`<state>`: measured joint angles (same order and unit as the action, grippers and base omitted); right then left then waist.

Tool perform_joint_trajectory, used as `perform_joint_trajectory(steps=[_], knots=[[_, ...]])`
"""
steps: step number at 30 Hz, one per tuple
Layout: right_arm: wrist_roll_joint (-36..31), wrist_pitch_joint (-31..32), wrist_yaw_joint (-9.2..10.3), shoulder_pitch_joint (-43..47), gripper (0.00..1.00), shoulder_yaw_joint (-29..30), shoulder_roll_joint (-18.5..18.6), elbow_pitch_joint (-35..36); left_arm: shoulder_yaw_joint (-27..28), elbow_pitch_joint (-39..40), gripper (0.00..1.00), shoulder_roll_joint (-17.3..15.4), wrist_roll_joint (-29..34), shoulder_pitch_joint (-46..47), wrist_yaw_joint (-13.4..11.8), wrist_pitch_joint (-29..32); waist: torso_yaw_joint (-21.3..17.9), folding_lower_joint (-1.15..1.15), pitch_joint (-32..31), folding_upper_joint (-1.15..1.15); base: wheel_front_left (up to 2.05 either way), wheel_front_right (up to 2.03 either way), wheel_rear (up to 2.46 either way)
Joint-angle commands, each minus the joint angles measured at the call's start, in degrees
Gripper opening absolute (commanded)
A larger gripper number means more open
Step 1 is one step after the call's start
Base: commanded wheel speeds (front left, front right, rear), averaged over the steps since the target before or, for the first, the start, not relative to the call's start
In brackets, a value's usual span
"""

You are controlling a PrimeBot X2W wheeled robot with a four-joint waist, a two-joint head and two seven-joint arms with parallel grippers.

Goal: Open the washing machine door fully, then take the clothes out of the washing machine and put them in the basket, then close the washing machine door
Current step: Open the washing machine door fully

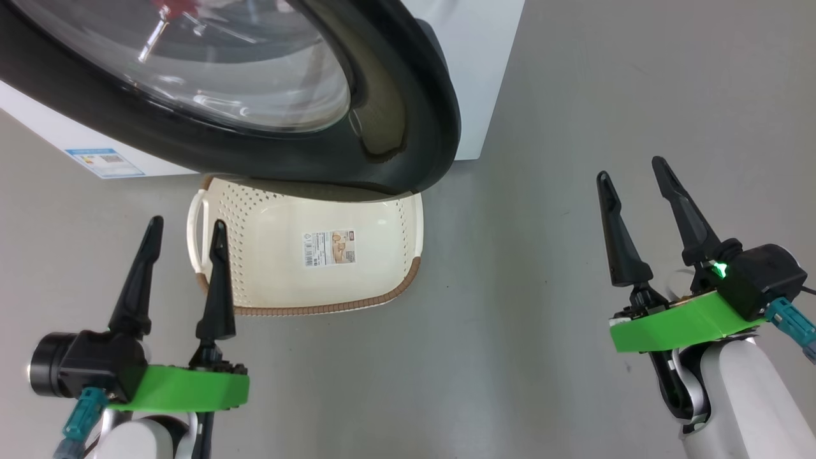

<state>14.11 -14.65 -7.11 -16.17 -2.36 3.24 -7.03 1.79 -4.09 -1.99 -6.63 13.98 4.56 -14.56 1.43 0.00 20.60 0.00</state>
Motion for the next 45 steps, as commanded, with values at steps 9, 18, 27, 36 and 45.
perform_joint_trajectory(steps=[9,18,27,36,45], knots=[[1.42,-0.35,-0.37,0.78,1.00,-1.56,-0.35,0.91,1.50,1.21,1.00,-0.92,0.10,-0.93,-0.21,-0.44,0.15,0.00,-0.24,0.00,0.00,0.00,0.00],[4.40,-0.35,-0.37,0.30,0.00,-2.45,-0.35,-1.29,1.24,0.96,1.00,-0.91,0.11,-1.24,-0.15,-0.44,0.50,0.00,-0.89,0.00,0.00,0.00,0.00],[27.10,-0.35,-0.37,-8.03,0.00,-8.79,-0.35,-9.79,1.12,0.62,1.00,-0.90,-0.25,-1.72,-0.20,-0.44,0.81,0.00,-1.36,0.00,0.00,0.00,0.00],[52.37,7.42,-0.37,-19.95,0.00,-15.43,0.68,-15.61,0.70,0.97,1.00,-0.90,-0.08,-1.25,-0.02,-0.44,1.43,0.00,-0.45,0.00,0.00,0.00,0.00],[75.08,23.38,-0.37,-30.79,0.00,-11.97,0.16,-22.49,0.14,0.49,1.00,-0.89,-0.15,-0.72,0.07,-0.44,3.02,0.00,-0.42,0.00,0.00,0.00,0.00]])
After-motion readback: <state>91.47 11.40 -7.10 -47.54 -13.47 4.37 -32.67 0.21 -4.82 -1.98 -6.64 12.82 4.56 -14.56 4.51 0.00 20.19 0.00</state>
